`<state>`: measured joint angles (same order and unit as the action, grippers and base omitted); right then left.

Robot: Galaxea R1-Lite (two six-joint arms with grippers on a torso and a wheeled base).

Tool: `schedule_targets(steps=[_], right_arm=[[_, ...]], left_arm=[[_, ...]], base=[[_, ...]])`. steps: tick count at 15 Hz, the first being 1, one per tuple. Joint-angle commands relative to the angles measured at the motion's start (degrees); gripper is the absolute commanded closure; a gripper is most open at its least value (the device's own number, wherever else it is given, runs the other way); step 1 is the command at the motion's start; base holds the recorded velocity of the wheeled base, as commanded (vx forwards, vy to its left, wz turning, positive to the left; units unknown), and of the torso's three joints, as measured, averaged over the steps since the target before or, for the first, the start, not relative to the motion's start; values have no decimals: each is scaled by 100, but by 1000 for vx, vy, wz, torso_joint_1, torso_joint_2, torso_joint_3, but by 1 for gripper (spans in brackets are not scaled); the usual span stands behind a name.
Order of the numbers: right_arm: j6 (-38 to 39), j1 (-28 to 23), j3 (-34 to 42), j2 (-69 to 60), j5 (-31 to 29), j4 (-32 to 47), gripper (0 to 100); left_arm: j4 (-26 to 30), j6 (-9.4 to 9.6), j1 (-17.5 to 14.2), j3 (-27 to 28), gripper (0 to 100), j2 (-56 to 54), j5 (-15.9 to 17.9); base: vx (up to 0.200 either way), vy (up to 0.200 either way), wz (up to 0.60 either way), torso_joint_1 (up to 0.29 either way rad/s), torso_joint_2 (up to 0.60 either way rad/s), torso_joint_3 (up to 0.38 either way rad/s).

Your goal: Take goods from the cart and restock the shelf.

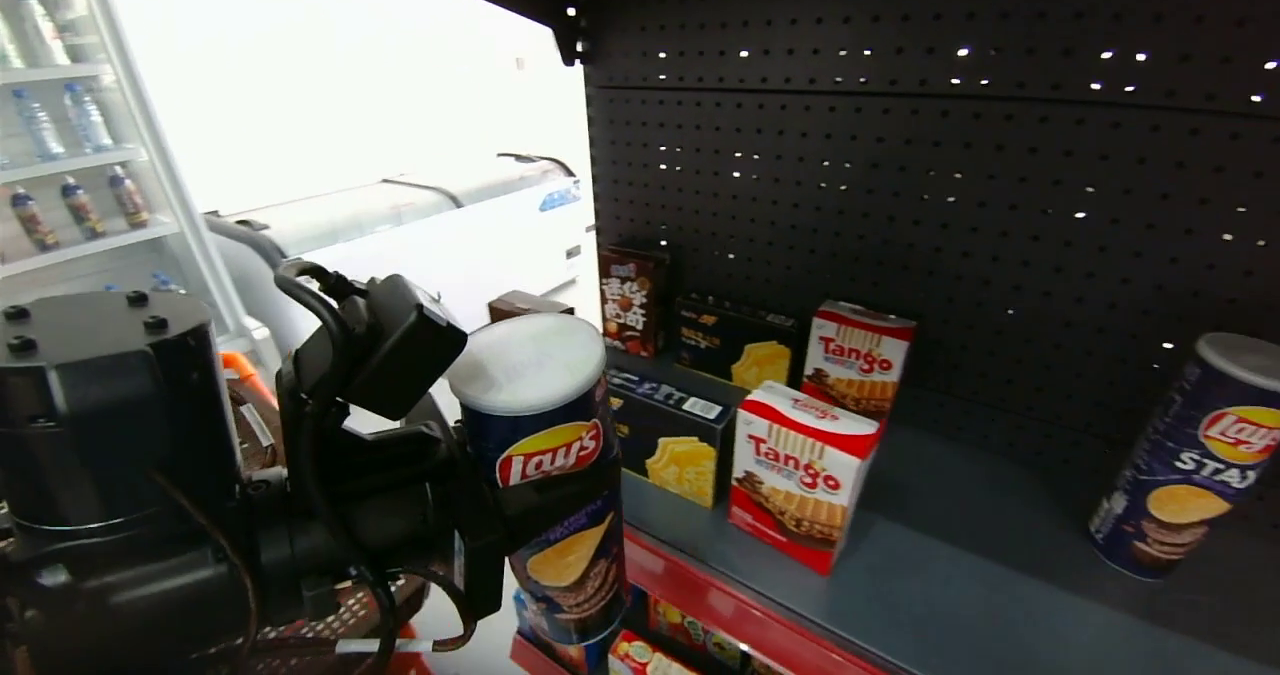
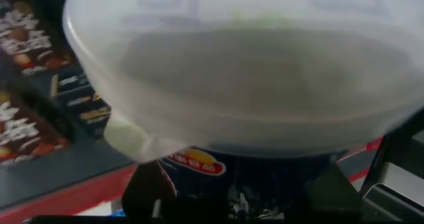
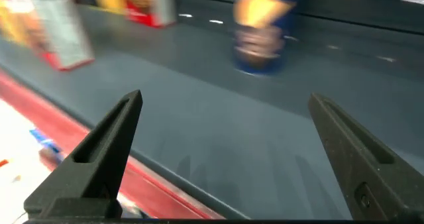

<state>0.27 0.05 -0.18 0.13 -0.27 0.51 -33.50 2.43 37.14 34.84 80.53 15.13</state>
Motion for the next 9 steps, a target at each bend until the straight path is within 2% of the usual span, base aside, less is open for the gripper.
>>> schedule_targets(steps=[1,5,9], right_arm=[[0,4,1,4,0,2,0],[0,4,1,4,0,2,0],[0,4,1,4,0,2,0]], left_arm=[[1,4,135,5,100,-2,-1],[151,4,645,-12,100,-143,-45],[151,4,654,-12,100,-134,-45]], base=[[0,0,-600,2,12,-2],[0,0,-600,1,5,0],[0,0,-600,1,4,1]])
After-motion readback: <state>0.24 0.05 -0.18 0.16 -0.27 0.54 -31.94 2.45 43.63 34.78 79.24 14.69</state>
